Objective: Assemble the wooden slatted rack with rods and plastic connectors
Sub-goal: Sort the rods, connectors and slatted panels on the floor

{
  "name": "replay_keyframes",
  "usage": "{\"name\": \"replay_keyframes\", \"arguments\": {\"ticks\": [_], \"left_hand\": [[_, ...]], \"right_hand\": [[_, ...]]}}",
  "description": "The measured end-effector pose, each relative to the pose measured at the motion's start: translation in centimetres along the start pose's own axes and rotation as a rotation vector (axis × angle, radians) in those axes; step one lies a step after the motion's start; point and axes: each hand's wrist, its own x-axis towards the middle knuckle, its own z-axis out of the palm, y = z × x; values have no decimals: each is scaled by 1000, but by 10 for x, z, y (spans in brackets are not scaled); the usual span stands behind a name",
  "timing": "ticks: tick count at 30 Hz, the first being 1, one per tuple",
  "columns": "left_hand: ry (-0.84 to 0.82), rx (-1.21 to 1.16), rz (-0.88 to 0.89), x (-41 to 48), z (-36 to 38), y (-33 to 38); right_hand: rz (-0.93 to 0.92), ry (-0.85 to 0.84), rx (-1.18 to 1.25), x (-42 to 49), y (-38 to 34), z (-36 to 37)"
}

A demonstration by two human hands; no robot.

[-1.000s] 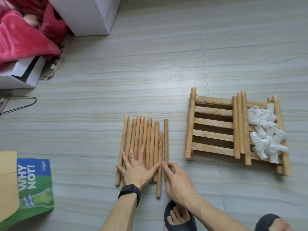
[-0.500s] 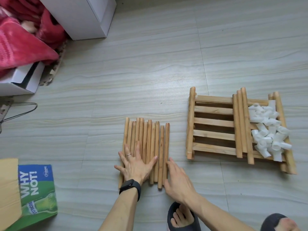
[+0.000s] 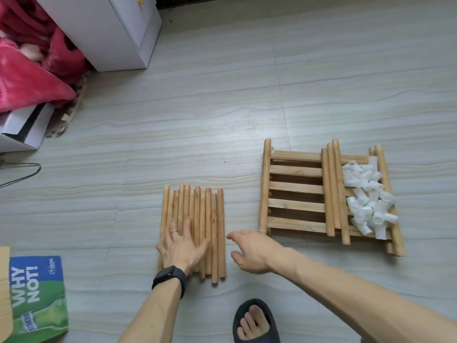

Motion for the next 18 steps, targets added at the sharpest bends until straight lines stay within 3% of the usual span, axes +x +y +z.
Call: {"name": "replay_keyframes", "arguments": {"ticks": [4,8,11,18], "left_hand": [[106,-106,235,0,-35,61],[186,-62,456,-11,-64,148],[120,-60,552,-23,-66,208],[-145,-161,556,-37,-15,287]], "right_hand": [[109,38,-172,-32,42,-73],[411,215,-180,-62,110,-125],[611,399,-15,-74,154,-138],[766,476,102,-60,188,-113]]}}
